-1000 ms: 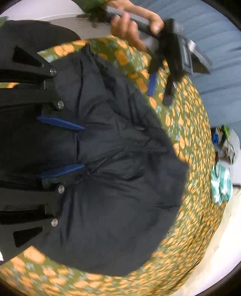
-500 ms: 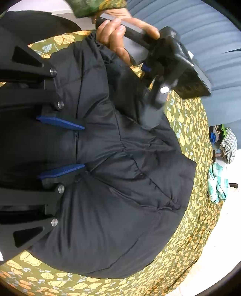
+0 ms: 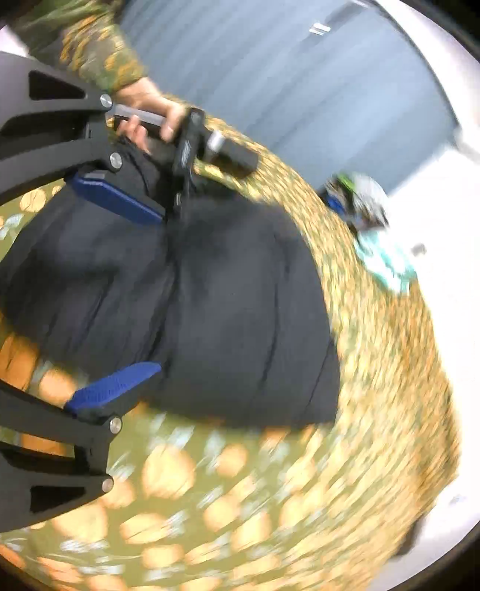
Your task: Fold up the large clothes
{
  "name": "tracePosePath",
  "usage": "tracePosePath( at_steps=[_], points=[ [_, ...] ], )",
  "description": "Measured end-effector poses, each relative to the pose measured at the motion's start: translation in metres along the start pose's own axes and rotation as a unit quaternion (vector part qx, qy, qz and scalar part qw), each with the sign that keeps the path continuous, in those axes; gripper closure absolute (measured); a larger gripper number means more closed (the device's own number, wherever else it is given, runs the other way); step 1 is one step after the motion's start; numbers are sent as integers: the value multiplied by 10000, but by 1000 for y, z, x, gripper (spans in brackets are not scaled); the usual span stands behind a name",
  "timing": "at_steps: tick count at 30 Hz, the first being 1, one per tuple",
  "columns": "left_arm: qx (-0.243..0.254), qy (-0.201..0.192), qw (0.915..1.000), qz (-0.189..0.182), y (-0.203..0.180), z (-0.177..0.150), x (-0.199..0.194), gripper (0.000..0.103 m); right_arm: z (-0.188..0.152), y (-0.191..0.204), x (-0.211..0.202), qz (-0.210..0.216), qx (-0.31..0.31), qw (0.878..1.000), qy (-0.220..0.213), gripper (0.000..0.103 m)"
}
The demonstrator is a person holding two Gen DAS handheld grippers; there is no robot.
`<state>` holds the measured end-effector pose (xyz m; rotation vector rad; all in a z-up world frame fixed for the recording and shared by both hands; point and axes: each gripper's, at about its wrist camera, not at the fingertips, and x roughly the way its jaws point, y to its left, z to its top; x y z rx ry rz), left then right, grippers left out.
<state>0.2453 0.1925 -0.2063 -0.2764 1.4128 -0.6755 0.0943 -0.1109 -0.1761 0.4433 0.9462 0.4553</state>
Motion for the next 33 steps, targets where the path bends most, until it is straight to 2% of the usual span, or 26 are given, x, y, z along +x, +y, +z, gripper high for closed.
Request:
tracePosePath(
  at_steps=[3,6,8,10,11,13,15,17,20,23,27,33],
  points=[
    [-29,-48,10000,58,-1,-11,-5,0,-6,-28,29,345,335,9980,413,23],
    [-76,-102,9998,135,-2,-21,-7,0,-9,-39,54,885,545,9932,516,20],
    [-138,-168,9997,131,-8,-31,-5,0,2,-49,75,1155,795,9884,581,13],
    [-286,-299,9991,127,-6,-40,-9,0,13,-52,94,1232,893,9861,674,14],
    [-350,-390,9985,158,-6,-43,-11,1,19,-42,95,1129,650,9894,644,16],
    [-462,-693,9962,260,-10,-55,-21,5,32,-10,82,890,-82,9946,524,29],
    [-477,-1013,9934,244,-11,-69,-40,10,41,12,66,925,-590,9932,388,39],
    [-513,-1400,9888,72,-22,-83,-61,15,49,36,45,989,-1129,9885,178,43],
    [-383,-1864,9817,-51,-42,-90,-89,17,63,60,17,1192,-1581,9801,-171,44],
    [-221,-2209,9750,-76,-60,-83,-117,18,89,70,-5,1373,-1799,9728,-491,44],
    [7,-2497,9683,3,-88,-49,-143,19,138,65,-14,1507,-1887,9677,-716,44],
    [69,-2362,9715,176,-98,11,-120,20,196,18,-6,1296,-1828,9719,-715,44]
  ],
)
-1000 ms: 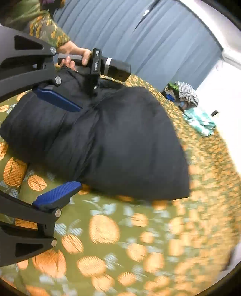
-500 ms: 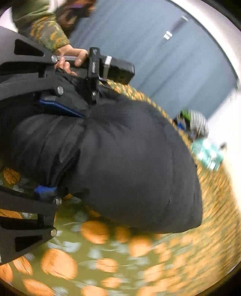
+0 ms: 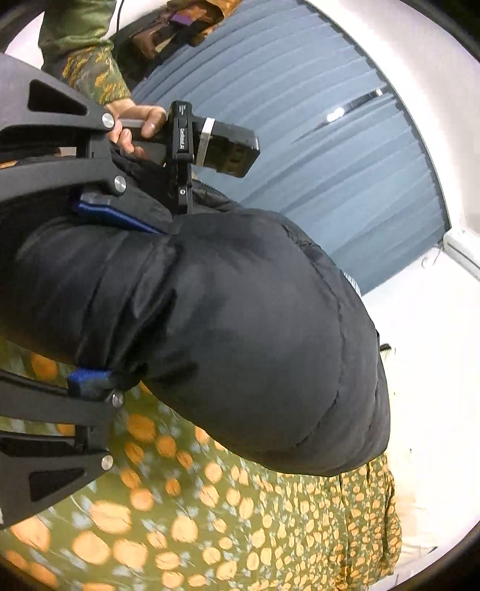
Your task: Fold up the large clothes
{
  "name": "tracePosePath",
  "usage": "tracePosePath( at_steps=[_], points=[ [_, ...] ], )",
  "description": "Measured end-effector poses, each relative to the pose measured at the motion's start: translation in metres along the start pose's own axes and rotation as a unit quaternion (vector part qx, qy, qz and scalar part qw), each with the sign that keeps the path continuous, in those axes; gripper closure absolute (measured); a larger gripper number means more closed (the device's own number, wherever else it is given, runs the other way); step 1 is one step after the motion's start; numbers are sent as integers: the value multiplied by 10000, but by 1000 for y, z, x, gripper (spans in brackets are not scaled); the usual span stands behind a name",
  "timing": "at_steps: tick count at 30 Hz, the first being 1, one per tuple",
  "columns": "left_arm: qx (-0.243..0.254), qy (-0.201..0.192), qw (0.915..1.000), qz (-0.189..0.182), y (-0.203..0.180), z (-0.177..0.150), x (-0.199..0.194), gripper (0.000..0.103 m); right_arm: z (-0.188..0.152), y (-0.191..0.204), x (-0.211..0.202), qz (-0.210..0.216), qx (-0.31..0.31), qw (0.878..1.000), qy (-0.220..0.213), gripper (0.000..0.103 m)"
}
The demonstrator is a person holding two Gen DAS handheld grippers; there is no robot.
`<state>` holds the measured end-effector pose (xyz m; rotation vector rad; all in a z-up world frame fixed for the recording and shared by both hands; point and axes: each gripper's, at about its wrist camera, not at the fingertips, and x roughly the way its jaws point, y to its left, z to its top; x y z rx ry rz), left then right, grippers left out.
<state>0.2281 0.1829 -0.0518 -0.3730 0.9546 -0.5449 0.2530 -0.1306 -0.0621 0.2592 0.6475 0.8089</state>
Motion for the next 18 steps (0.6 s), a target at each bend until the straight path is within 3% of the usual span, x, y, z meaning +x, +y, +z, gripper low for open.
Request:
tracePosePath(
  at_steps=[6,9,13,15,18],
  points=[
    [-185,602,9978,224,21,-2,80,18,-21,-76,22,-288,637,9968,386,44],
    [-438,827,9954,187,34,-19,110,9,-50,-120,29,-459,1321,9883,616,35],
    [-417,760,9962,107,27,-30,100,4,-74,-144,21,-419,1959,9785,485,17],
    [-156,724,9967,321,13,-31,87,5,-78,-142,13,-684,1994,9763,491,9],
    [314,425,9953,810,-14,-42,47,5,-78,-129,-6,-961,1787,9788,275,8]
  ],
)
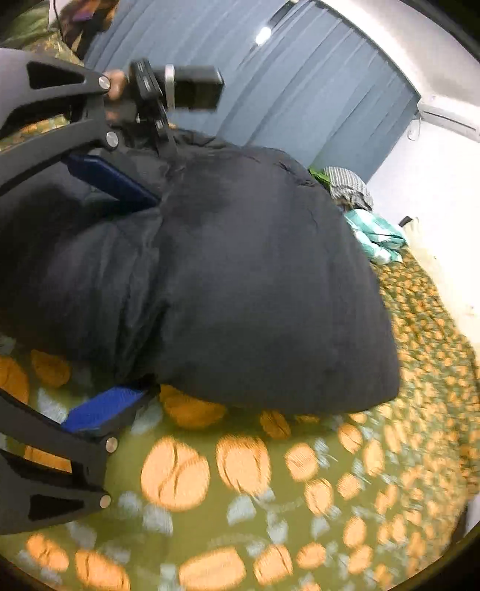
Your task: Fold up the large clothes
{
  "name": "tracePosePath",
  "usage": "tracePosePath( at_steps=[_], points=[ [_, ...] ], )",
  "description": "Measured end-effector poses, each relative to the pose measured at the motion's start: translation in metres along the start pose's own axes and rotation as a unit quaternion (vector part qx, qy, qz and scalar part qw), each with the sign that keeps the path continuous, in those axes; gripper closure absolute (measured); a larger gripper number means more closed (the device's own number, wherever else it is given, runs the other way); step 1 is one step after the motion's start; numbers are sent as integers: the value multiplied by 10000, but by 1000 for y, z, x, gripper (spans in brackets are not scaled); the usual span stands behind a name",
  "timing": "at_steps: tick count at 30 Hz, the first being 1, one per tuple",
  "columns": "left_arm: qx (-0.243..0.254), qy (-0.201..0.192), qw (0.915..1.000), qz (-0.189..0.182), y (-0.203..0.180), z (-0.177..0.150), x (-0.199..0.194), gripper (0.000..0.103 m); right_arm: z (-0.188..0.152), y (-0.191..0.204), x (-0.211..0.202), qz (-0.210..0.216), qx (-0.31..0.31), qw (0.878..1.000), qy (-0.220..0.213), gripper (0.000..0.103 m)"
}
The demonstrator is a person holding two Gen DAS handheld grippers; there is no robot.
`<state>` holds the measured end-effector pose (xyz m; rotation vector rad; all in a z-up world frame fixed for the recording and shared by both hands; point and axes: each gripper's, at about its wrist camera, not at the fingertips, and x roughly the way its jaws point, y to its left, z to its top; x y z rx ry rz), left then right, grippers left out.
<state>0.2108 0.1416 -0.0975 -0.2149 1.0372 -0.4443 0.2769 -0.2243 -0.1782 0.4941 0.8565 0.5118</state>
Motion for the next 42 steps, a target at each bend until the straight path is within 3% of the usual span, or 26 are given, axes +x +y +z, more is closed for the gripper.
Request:
tracePosePath(
  at_steps=[4,8,12,15,18,22,29,35,42],
  points=[
    [447,-632,9919,1004,-31,-23,-62,2,-9,22,-30,-499,-380,9974,-363,8],
    [574,-1067,9785,1668,-49,-29,-97,1,-24,59,-62,-856,-999,9897,-569,8],
    [823,-1279,9613,2296,-52,-6,-56,1,-37,102,-83,-1209,-1702,9752,-736,8],
    [959,-1475,9488,2625,-68,-8,-57,1,-52,134,-108,-1567,-2176,9582,-997,7],
    [993,-1773,9382,2803,-84,-11,-63,1,-67,159,-132,-1845,-2529,9386,-1451,7],
    [1038,-2281,9243,2878,-106,-29,-85,1,-80,177,-155,-2306,-2463,9209,-1954,4],
    [481,-2696,9158,2938,-119,-75,-113,0,-109,174,-185,-2221,-1874,9371,-1931,4],
    [614,-2630,9133,3048,-121,-106,-116,0,-141,186,-194,-2324,-1815,9399,-1723,4],
    [714,-2324,9243,2941,-120,-118,-113,0,-169,207,-193,-2386,-1879,9395,-1588,1]
  ],
)
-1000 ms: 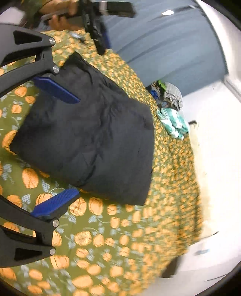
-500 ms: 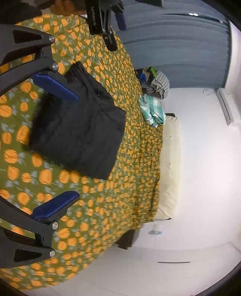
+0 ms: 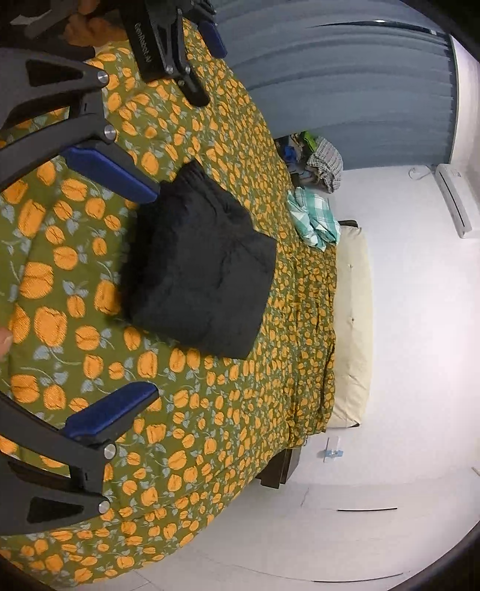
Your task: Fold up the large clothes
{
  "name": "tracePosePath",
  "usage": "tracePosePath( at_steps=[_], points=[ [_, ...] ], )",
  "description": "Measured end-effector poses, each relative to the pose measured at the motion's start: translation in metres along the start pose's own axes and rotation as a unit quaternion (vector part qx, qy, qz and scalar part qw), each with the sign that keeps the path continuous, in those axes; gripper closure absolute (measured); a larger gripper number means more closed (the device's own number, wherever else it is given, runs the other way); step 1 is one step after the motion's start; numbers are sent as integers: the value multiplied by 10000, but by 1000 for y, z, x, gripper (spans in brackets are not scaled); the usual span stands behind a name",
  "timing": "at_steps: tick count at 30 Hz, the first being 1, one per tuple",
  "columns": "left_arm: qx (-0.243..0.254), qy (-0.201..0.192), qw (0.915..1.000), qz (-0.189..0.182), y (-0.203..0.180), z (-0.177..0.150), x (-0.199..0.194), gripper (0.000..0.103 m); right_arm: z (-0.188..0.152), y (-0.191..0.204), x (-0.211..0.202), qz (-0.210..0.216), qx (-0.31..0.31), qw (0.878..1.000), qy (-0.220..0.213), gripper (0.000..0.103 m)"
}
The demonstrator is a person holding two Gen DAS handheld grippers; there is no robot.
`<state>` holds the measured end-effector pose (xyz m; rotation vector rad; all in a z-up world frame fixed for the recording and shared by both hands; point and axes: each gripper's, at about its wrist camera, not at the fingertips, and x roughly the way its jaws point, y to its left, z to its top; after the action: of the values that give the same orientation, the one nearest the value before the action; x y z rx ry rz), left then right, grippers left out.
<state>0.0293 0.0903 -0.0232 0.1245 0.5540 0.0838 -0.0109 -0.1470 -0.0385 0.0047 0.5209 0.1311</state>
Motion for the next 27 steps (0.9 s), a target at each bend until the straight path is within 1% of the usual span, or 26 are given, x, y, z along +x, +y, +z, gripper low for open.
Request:
tracePosePath(
  at_steps=[4,7,10,12,17,23,27],
  points=[
    [-2,147,9999,15,-1,-3,-1,0,-2,13,-8,72,-109,9999,38,1],
    [-57,312,9994,-147,-3,-3,-4,0,-2,19,-13,100,-151,9998,91,1],
    [-79,308,9994,-157,-5,-2,-11,0,-1,20,-18,78,-118,9998,109,1],
    [-91,324,9992,-195,-6,-1,-18,0,1,21,-20,-40,-118,9998,171,1],
    [-154,370,9988,-285,-5,2,-32,0,5,22,-25,-144,-69,9994,316,1],
    [-41,370,9990,-253,-8,7,-49,0,9,27,-38,-147,-36,9991,393,1],
    [-27,482,9984,-293,-9,9,-56,0,13,29,-46,-231,-57,9988,429,1]
  ],
)
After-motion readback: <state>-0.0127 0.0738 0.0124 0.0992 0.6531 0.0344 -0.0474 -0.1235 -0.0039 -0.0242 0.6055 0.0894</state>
